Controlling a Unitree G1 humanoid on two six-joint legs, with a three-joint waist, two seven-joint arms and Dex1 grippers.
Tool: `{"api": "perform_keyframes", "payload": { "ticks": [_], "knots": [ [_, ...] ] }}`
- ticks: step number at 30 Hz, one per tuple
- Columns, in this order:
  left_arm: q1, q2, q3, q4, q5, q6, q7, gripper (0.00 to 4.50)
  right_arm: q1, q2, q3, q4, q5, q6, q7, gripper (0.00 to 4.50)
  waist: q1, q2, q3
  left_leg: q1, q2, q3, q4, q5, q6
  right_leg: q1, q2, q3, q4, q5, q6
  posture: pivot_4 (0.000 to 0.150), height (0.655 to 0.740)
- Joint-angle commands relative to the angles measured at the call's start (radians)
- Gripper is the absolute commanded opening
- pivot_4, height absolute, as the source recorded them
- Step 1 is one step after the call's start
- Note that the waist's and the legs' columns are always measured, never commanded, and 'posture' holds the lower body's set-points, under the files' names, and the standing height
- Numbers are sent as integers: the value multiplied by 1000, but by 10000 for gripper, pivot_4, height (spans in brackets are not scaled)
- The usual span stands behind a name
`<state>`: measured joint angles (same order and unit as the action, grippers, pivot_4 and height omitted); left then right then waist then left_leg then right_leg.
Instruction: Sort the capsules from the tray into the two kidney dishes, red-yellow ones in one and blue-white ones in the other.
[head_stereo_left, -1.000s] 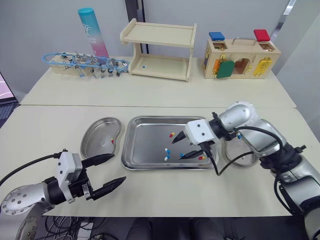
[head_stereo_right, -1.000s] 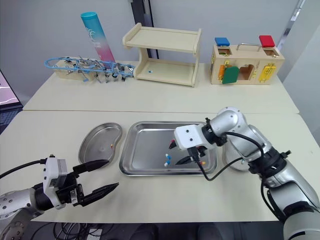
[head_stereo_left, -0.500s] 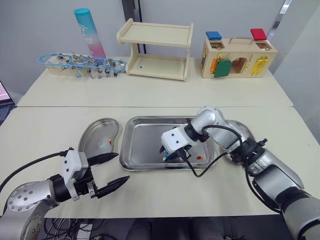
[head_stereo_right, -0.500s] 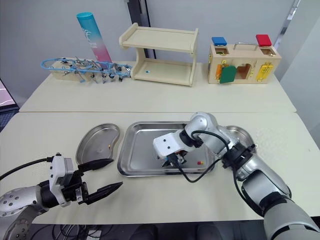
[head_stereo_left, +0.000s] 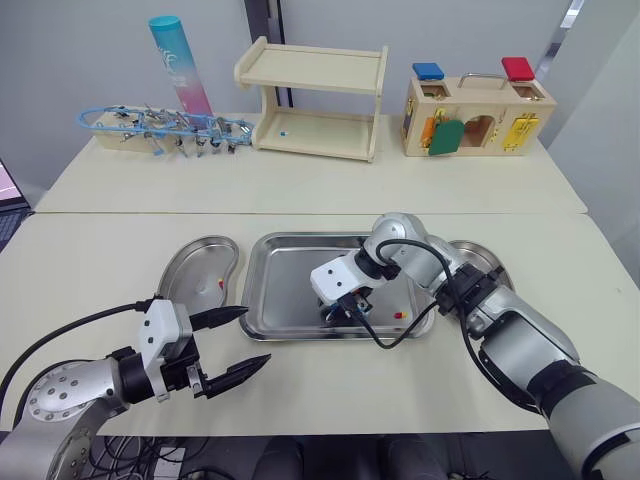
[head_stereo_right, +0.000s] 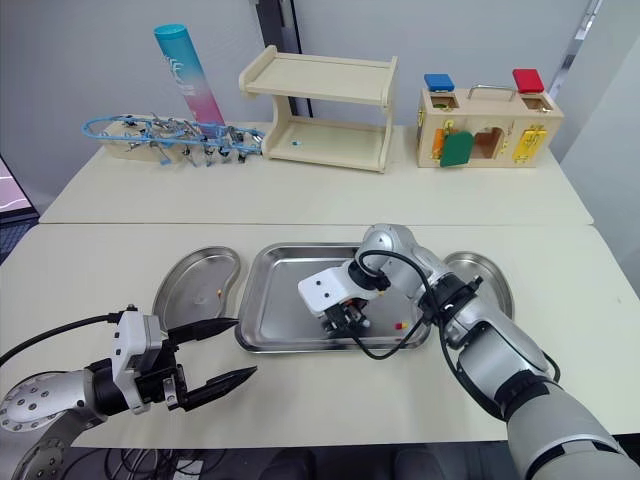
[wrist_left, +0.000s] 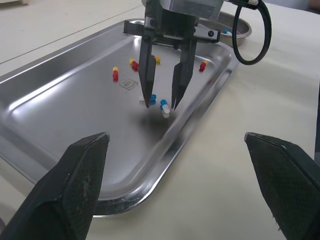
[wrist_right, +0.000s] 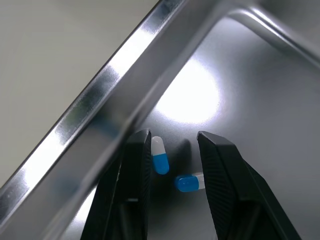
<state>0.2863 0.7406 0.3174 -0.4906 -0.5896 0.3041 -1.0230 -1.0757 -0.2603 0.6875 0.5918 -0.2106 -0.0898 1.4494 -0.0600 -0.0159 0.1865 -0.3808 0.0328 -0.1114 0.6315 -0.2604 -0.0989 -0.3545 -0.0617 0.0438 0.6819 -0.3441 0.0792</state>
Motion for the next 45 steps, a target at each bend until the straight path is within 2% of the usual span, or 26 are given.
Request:
{"api": "perform_keyframes", "payload": {
  "ticks": [1, 10, 15, 17, 22, 24, 28, 31, 34, 39, 45],
  "knots": [
    [2, 9, 15, -44, -15, 6, 12, 45000, -26, 8, -9, 19, -15, -37, 8, 16387, 0, 0, 0, 0, 0, 0, 0, 0, 0, 0, 0, 0, 0, 0, 0, 1500, 7400],
    [-10, 8, 11, -46, -14, 17, 20, 45000, -36, 23, -9, 86, -47, -83, 6, 16387, 0, 0, 0, 1, 0, 0, 0, 0, 0, 0, 0, 0, 0, 0, 0, 1500, 7400],
    [-13, 6, 7, -46, -12, 19, 21, 45000, -39, 28, -11, 99, -47, -93, 13, 6286, 0, 0, 0, 1, 0, 0, 0, 0, 0, 0, 0, 0, 0, 0, 0, 1500, 7400],
    [-12, 5, 7, -44, -11, 18, 20, 45000, -35, 29, -21, 89, -35, -89, 24, 491, 0, 0, 0, 1, 0, 0, 0, 0, 0, 0, 0, 0, 0, 0, 0, 1500, 7400],
    [-11, 2, 5, -39, -8, 14, 19, 45000, -26, 19, -50, 33, -8, -73, 44, 198, 0, 0, 0, 0, 0, 0, 0, 0, 0, 0, 0, 0, 0, 0, 0, 1500, 7400],
    [-17, -1, 0, -35, -9, 11, 17, 45000, -8, -4, -97, -80, 40, -8, 63, 198, 1, 0, 0, 0, 0, 0, 0, 0, 0, 0, 0, 0, 0, 0, 0, 1500, 7400],
    [-47, -16, -21, -31, -25, 12, 17, 45000, 90, -117, -198, -418, 132, 185, 76, 198, 12, 0, 0, -2, 0, -1, 0, 0, 0, 0, 0, -1, -1, 0, 0, 1500, 7400],
    [-83, -26, -49, -29, -34, 16, 12, 45000, 183, -220, -311, -690, 215, 410, 41, 198, 19, 0, 0, -2, 0, -1, 0, 0, 0, 0, 0, -1, -1, 0, 0, 1500, 7400],
    [-128, -34, -84, -41, -55, 32, 13, 45000, 282, -336, -434, -887, 277, 612, -13, 198, 31, 0, 0, -2, 0, -1, 0, 0, 0, 0, 0, -1, -1, 0, 0, 1500, 7400],
    [-180, -57, -142, -88, -96, 44, 14, 45000, 435, -509, -605, -1026, 337, 793, -110, 198, 30, 0, 0, -2, 0, 0, 0, 0, 0, 0, 0, -1, -2, 0, 0, 1500, 7400],
    [-212, -91, -181, -110, -121, 34, 25, 45000, 651, -654, -775, -1017, 343, 820, -219, 198, 29, 0, 0, -1, 0, 1, -1, 0, 0, 1, 0, 0, -2, 0, 0, 1500, 7400]
  ]
}}
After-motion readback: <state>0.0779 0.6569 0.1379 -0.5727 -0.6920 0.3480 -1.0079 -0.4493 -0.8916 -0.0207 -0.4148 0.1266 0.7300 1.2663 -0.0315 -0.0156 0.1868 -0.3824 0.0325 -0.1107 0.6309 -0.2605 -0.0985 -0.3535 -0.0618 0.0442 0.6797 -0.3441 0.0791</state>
